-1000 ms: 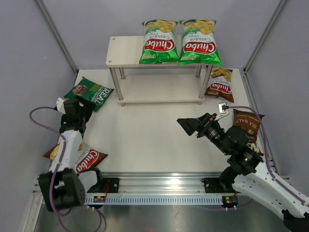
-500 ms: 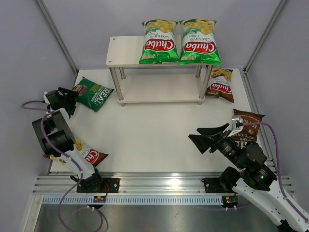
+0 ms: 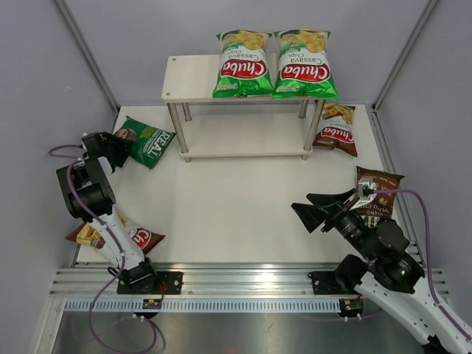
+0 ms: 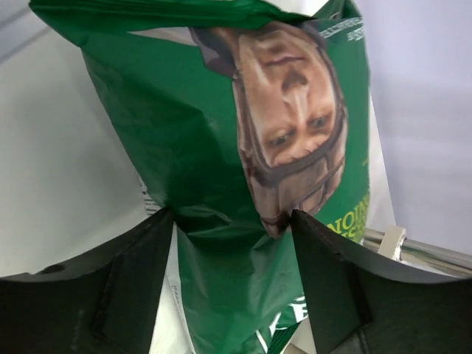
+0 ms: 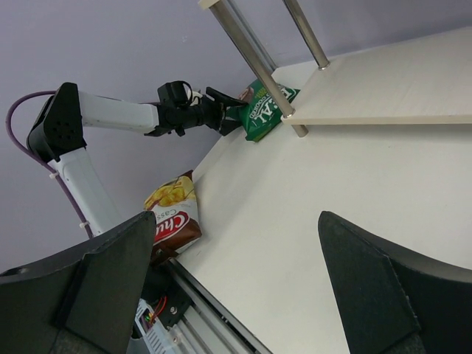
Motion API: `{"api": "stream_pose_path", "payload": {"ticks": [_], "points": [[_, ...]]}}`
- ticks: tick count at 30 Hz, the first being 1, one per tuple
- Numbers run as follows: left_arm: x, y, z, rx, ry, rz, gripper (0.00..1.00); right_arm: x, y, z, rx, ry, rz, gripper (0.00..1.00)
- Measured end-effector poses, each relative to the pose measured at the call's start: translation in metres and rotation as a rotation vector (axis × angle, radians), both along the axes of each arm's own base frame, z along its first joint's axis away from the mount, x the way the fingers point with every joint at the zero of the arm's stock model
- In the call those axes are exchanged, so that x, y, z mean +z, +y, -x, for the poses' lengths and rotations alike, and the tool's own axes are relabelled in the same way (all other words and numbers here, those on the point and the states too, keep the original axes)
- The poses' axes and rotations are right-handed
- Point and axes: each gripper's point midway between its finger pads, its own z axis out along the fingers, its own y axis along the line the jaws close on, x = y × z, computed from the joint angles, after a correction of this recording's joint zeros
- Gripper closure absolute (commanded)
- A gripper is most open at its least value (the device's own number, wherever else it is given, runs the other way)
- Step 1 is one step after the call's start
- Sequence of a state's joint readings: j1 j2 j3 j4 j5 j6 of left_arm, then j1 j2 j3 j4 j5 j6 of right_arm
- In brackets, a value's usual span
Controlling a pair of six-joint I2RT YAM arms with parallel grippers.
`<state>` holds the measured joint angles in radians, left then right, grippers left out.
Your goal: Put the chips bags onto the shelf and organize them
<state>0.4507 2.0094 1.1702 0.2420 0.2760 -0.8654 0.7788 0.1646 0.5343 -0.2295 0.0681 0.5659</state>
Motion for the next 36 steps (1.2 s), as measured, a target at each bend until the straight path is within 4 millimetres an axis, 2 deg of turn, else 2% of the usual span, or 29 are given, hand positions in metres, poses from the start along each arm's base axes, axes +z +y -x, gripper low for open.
{"api": "stream_pose_path", "payload": {"ticks": [2,3,4,8,12,13,23,28,32,36], "points": [[-0.004,-0.004,-0.002,-0.005,0.0,0.005,0.47,-0.003,0.002,-0.002,-0.002,0.009,0.012,0.01],[-0.005,-0.005,-0.003,-0.003,0.0,0.011,0.61,-0.004,0.003,-0.003,-0.003,0.014,0.017,0.01],[-0.006,-0.005,-0.004,0.0,-0.002,0.018,0.67,-0.006,0.003,-0.004,-0.003,0.019,0.023,0.0],[-0.001,-0.004,-0.007,0.02,-0.03,0.017,0.79,-0.011,0.005,-0.009,-0.012,0.034,0.041,0.01],[0.008,-0.006,0.002,0.05,-0.039,0.002,0.9,-0.012,0.006,-0.013,-0.024,0.037,0.041,0.01],[0.011,-0.007,0.005,0.059,-0.04,-0.003,0.99,-0.012,0.007,-0.014,-0.026,0.037,0.04,0.01],[0.072,-0.025,0.034,0.141,-0.085,-0.026,1.0,-0.021,0.014,-0.022,-0.03,0.065,0.067,0.0],[0.102,-0.03,0.061,0.178,-0.093,-0.044,1.0,-0.022,0.013,-0.025,-0.045,0.073,0.067,0.01],[0.137,-0.034,0.081,0.194,-0.135,-0.07,1.0,-0.023,0.014,-0.028,-0.055,0.079,0.065,0.01],[0.172,-0.045,0.112,0.193,-0.187,-0.097,1.0,-0.025,0.022,-0.033,-0.045,0.096,0.065,0.0]]}}
